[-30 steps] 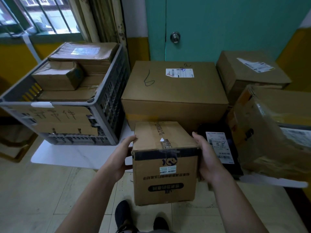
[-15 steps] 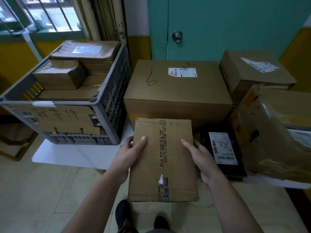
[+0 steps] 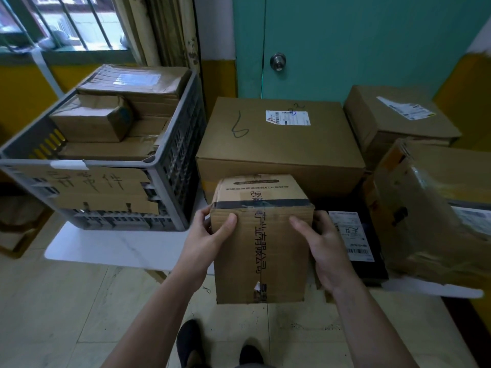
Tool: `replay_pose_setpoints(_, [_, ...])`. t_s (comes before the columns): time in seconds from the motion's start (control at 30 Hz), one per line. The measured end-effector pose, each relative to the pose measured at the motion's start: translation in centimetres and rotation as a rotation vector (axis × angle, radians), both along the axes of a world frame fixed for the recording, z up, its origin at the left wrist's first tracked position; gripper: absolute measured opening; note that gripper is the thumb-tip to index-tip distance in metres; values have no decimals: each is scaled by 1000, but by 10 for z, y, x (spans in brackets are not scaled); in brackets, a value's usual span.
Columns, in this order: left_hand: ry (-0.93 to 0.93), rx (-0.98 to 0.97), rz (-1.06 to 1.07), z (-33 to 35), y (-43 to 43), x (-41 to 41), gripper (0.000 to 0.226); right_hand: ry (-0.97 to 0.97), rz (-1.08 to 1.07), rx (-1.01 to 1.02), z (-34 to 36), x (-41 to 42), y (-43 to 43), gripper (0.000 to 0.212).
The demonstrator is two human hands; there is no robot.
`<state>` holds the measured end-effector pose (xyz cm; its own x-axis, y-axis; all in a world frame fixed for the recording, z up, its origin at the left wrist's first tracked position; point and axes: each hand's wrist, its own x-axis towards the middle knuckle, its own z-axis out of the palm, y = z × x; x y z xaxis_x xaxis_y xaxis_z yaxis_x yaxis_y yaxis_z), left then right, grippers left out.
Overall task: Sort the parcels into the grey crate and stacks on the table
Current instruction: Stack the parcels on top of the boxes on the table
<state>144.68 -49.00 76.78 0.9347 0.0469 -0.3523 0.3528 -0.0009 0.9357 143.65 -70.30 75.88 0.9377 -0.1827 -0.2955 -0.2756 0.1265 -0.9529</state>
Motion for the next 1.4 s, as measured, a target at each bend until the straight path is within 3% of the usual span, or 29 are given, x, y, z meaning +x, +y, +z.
replay_pose_setpoints(0.1, [44, 23, 15, 2, -1, 4, 71, 12, -24, -57, -1, 1, 4, 33])
replay_pose_setpoints(0.47, [93, 53, 8, 8, -5, 10, 60, 29, -29, -127, 0, -2, 6, 30])
replay_pose_setpoints(0.67, [164, -53, 74, 7, -4, 11, 111, 94, -37, -66, 2, -1, 3, 34])
replay_pose_setpoints(0.7, [168, -41, 68, 7, -4, 11, 110, 98, -39, -81, 1, -1, 2, 36])
replay_pose_setpoints(0.8, [133, -20, 71, 6, -6, 12, 67, 98, -48, -111, 0, 0, 3, 45])
replay_pose_setpoints(0.87, [127, -52, 85, 8, -8, 11, 55, 96, -54, -116, -1, 1, 3, 51])
replay_pose_setpoints(1.03, [119, -49, 65, 6, -4, 10, 60, 69, -34, -101, -1, 0, 1, 54])
replay_pose_setpoints(1.17, [143, -20, 44, 3, -1, 11, 57, 17, -52, -136, 2, 2, 2, 34])
replay_pose_setpoints(1.4, [167, -11, 31, 4, -4, 9, 53, 18, -61, -159, 0, 1, 1, 32])
